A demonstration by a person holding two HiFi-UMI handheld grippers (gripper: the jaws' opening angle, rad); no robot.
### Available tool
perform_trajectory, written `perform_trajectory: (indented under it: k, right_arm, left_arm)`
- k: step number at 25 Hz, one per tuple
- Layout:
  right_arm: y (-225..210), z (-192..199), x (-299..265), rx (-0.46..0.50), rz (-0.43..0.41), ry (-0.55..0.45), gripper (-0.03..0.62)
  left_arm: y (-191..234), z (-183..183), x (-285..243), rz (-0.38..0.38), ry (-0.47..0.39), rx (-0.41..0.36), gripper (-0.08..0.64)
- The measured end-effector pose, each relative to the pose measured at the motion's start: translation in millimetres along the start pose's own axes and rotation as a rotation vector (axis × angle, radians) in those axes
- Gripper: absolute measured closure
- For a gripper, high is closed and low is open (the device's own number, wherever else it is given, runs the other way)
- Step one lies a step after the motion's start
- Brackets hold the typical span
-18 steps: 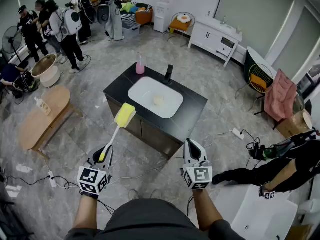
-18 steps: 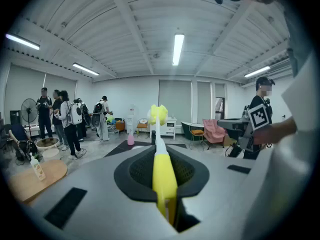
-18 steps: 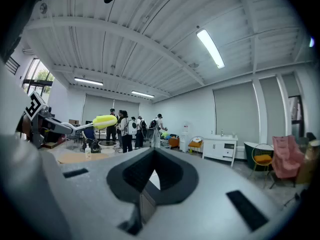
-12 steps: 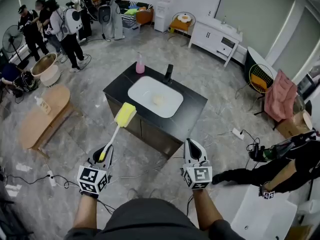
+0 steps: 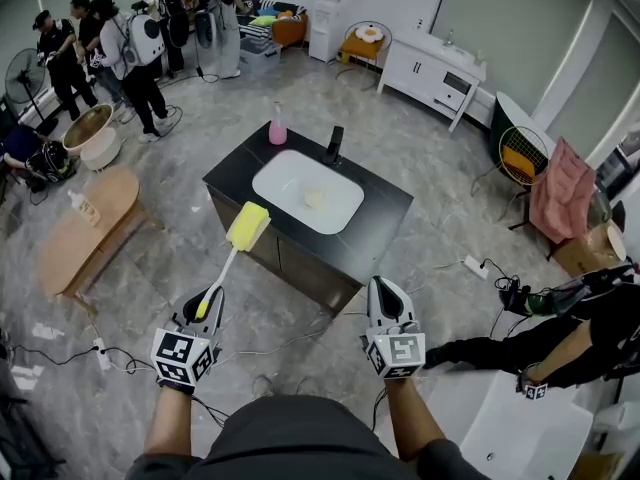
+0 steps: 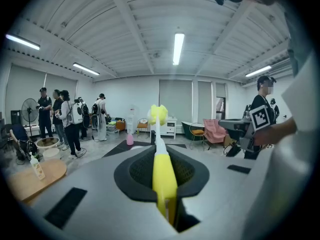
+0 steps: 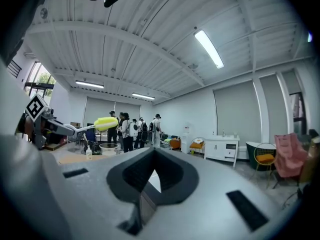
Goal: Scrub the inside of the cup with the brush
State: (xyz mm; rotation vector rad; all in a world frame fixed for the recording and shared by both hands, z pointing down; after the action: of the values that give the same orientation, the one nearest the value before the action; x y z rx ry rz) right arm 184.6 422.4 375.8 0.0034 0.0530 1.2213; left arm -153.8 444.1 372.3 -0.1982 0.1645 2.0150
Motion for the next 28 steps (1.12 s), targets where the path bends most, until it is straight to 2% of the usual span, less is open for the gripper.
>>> perform_trajectory:
  k: [8, 16, 22, 28]
  right_arm:
    - [-18, 13, -2, 0.015, -0.045, 0.008, 0.591]
    - [-24, 24, -19, 0.027, -0.081, 0.023, 0.592]
    - [-38, 29, -51, 0.046, -0.054, 0.024, 0.591]
    - [-54, 31, -104, 0.054, -0.007, 0.042, 0.591]
  left_arm:
    - [-14, 6, -5, -0.045, -0.007, 0.005, 0.529]
    - [-11, 24, -14, -0.076, 0.007, 0.040, 0.529]
    - [16, 26, -53, -0.063, -0.005, 0.042, 0.529]
    - [56, 22, -114, -0.023, -0.006, 0.051, 0.529]
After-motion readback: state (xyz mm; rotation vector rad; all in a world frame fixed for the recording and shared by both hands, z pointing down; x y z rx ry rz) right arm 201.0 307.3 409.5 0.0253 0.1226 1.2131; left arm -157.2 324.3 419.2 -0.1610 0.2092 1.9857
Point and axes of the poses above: the fingertips, and each gripper's own axes: x backward along the fingers, y to its left, z out of its underside, the point moved 4 cm from there along x, backward along the fingers, and after that the axes turned 3 degrees about -y, right-handed, at the moved point
